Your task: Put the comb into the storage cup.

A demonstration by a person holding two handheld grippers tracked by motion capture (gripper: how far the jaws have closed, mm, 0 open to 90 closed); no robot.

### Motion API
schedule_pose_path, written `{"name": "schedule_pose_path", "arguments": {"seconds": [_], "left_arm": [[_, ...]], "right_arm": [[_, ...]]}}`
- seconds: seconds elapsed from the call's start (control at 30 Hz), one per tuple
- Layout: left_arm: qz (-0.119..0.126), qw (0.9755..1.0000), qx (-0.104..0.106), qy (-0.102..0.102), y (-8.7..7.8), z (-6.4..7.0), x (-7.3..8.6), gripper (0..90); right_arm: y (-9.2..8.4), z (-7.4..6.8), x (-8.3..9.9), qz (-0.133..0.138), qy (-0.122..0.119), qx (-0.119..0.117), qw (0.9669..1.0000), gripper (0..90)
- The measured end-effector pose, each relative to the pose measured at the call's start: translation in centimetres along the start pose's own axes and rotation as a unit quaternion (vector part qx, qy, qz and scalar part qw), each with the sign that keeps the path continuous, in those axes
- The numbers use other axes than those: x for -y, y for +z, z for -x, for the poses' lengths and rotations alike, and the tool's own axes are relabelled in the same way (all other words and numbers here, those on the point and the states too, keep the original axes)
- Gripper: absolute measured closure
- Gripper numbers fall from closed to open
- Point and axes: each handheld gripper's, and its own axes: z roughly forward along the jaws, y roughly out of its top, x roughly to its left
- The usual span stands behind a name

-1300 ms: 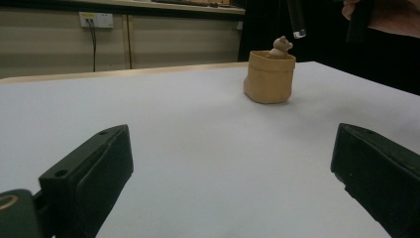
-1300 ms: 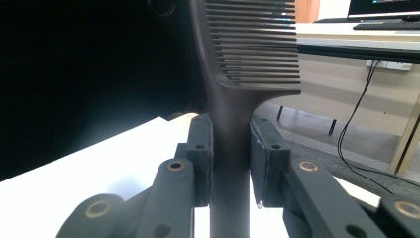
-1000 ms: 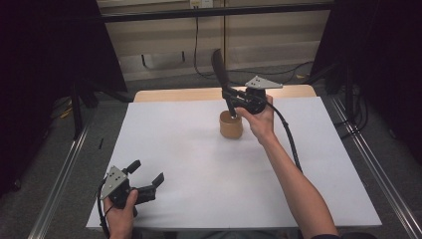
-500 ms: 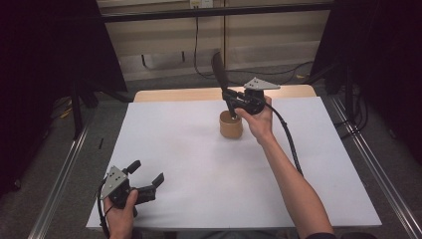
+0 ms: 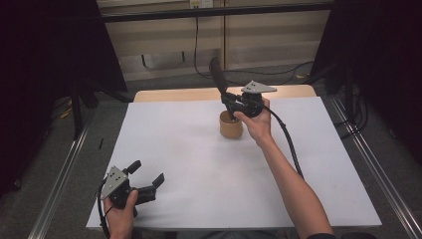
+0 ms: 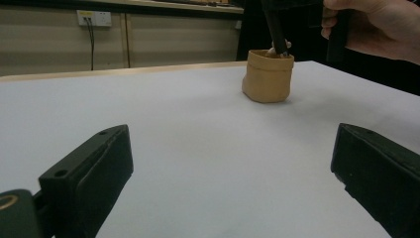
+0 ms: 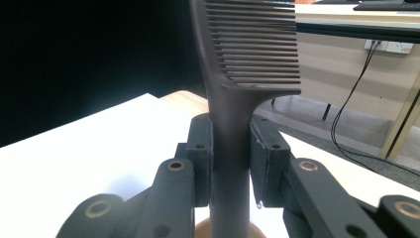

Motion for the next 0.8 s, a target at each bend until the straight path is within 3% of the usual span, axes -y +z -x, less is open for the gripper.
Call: {"name": "schedule_pose_path", "arguments": {"seconds": [0.8], "left_arm": [[0.000, 1.0000, 0.002, -0.001, 0.0, 0.0, 0.0, 2.9]], "right_arm": [[-0.2, -0.4, 1.4, -0.023, -0.018, -0.001, 0.9996, 72.7]]}}
